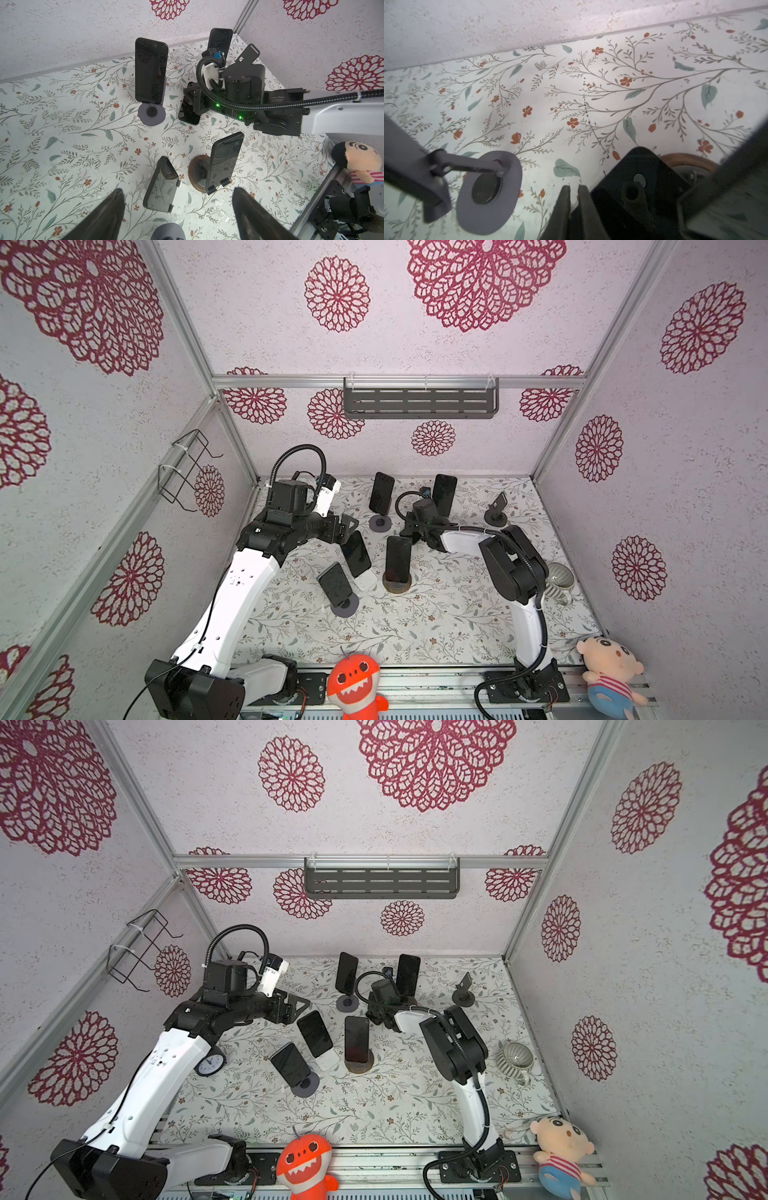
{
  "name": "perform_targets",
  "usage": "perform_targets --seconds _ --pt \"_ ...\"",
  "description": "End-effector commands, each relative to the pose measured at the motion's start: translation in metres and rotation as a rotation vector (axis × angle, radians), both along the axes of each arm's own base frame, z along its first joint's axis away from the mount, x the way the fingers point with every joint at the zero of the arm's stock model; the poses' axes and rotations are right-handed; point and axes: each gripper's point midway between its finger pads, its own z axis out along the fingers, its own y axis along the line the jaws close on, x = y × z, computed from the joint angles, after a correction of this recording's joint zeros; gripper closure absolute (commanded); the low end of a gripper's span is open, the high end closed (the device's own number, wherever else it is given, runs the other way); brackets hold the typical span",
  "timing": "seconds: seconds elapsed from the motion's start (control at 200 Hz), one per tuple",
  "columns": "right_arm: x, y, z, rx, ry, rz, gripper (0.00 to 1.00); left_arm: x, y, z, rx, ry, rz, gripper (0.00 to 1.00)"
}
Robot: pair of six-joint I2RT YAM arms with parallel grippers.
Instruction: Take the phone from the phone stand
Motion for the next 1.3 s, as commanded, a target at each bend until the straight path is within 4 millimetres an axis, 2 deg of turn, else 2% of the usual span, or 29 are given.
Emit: perform_targets --seconds 0.0,0.365,0.515,0.821,1.031,1.296 --pt "0.018 -0.005 0.018 -0.025 -0.052 -0.045 0.88 -0.001 0.002 0.006 -0.012 -0.030 -0.010 0.15" --pt "0.047 -0.007 -0.008 -0.072 -0.010 -0.091 0.90 0.001 0.002 0.004 -0.022 -0.021 -0.009 0.15" --pt "0.049 -0.012 -0.007 -0.067 -0.012 -0.128 0.90 0.001 0.003 0.004 -0.022 -0.020 -0.007 0.14" --pt "0.043 -0.006 -0.030 -0.073 0.120 -0.108 0.88 -0.001 0.003 0.007 -0.029 -0.023 -0.006 0.14" --pt "0.030 -0.012 -0.043 -0.109 0.194 -0.108 0.88 -0.002 0.004 0.008 -0.030 -0.024 -0.005 0.14" --pt "0.010 -0.017 -0.044 -0.132 0.230 -0.094 0.89 -0.002 0.004 0.009 -0.035 -0.024 -0.006 0.14"
